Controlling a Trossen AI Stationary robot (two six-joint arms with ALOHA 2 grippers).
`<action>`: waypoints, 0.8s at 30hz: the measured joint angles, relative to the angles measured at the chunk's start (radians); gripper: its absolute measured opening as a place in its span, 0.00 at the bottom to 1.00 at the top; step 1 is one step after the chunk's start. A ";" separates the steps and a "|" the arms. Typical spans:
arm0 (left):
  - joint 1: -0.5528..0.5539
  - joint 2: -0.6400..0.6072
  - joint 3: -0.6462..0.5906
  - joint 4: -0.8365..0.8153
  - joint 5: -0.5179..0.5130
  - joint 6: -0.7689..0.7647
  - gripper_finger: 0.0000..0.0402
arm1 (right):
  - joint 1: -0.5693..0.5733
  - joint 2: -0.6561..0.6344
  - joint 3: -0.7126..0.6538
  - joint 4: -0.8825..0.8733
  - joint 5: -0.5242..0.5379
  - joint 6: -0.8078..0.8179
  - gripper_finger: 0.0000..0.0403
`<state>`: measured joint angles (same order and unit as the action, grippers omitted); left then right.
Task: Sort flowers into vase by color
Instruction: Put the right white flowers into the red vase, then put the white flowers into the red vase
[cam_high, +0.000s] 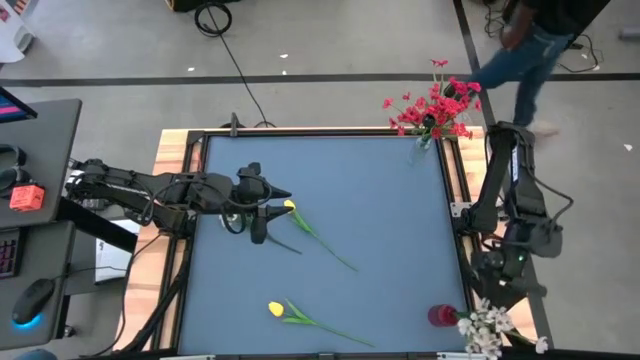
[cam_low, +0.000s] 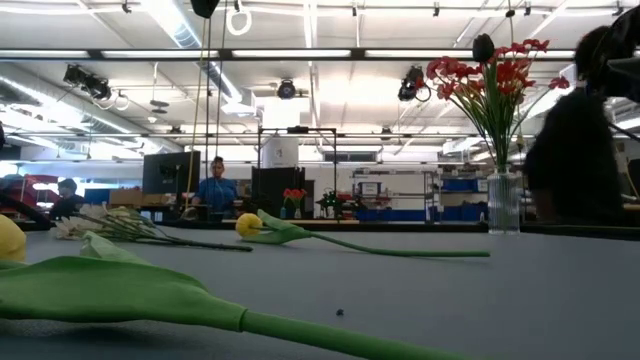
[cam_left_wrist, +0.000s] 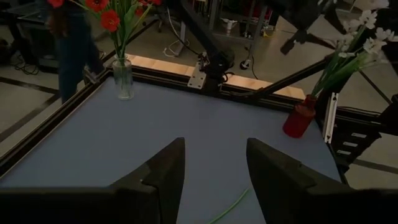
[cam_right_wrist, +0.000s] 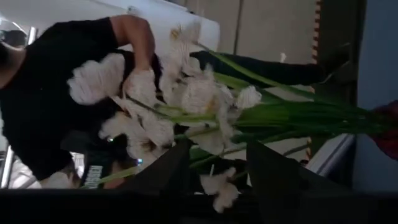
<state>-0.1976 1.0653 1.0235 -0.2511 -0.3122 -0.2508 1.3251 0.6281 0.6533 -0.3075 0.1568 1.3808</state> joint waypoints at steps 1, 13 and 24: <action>0.000 0.000 0.000 0.000 0.000 0.000 0.44 | 0.000 -0.007 0.000 0.000 0.003 -0.001 0.41; 0.000 0.000 0.000 0.000 0.000 0.000 0.44 | 0.000 -0.130 0.000 0.053 0.319 -0.091 0.39; 0.000 0.000 0.000 0.000 0.000 0.000 0.44 | -0.136 -0.205 0.000 0.126 0.679 -0.366 0.39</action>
<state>-0.1975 1.0653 1.0233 -0.2508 -0.3122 -0.2507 1.1890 0.4227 0.6537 -0.1813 0.8356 1.0150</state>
